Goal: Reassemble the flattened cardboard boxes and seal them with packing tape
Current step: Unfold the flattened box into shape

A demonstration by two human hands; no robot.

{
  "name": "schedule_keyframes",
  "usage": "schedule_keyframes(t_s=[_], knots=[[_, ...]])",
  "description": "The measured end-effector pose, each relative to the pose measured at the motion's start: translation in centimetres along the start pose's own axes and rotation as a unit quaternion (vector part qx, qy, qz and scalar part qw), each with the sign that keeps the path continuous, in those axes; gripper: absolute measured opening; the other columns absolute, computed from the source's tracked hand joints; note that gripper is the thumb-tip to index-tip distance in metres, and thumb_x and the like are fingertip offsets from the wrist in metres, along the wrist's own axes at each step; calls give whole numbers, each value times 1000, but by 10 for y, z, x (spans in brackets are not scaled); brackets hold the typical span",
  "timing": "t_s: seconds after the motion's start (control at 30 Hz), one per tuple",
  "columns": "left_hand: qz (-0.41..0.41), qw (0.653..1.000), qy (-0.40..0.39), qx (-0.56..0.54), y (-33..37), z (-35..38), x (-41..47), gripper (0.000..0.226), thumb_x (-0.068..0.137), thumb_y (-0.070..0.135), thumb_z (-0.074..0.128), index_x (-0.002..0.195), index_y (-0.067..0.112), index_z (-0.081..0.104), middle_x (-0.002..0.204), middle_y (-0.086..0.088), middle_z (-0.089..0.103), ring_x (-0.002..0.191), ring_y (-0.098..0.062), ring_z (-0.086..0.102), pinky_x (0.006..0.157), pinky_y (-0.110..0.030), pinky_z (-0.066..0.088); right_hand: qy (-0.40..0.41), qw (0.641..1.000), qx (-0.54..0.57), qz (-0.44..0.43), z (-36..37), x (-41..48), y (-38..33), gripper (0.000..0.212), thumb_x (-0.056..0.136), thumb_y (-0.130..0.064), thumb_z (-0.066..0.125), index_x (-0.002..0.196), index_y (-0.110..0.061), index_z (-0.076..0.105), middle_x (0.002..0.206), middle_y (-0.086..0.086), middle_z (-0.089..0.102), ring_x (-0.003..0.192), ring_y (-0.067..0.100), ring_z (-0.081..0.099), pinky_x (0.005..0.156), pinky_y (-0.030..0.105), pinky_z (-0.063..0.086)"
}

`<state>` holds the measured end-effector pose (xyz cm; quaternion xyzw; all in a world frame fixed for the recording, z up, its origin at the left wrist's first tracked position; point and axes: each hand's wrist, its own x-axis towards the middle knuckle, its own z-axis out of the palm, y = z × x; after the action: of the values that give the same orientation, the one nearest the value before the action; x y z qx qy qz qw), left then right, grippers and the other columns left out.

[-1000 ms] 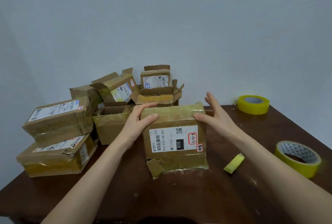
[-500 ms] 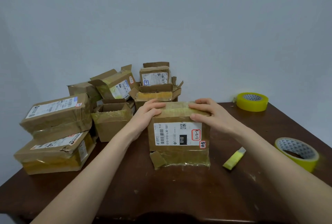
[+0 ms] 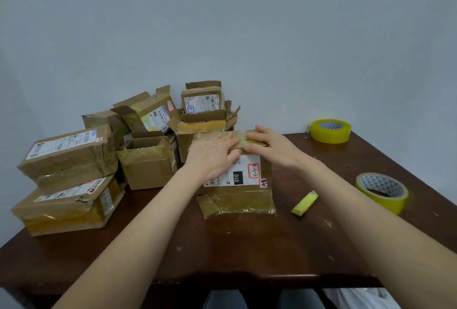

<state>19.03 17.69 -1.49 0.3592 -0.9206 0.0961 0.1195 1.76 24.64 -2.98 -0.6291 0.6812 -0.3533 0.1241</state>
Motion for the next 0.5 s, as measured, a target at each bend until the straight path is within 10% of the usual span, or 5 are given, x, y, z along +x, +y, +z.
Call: schedule_keyframes(t_s=[0.2,0.5], knots=[[-22,1000,21,8,5,0,-2,49,100,49,24,146,34,32,155,8,28,136,-17,38,100,-36,40,188,975,-53,108,-6,-42,17,40,95,-33,51,133,-20,50,141,4,43,126,21,45,99,36,40],[-18,999,34,-13,1,-2,-4,47,100,48,27,144,37,37,151,9,35,133,-19,42,98,-37,42,114,866,-275,401,-32,-103,84,54,92,-27,58,139,-8,40,141,12,42,131,31,39,102,41,37]])
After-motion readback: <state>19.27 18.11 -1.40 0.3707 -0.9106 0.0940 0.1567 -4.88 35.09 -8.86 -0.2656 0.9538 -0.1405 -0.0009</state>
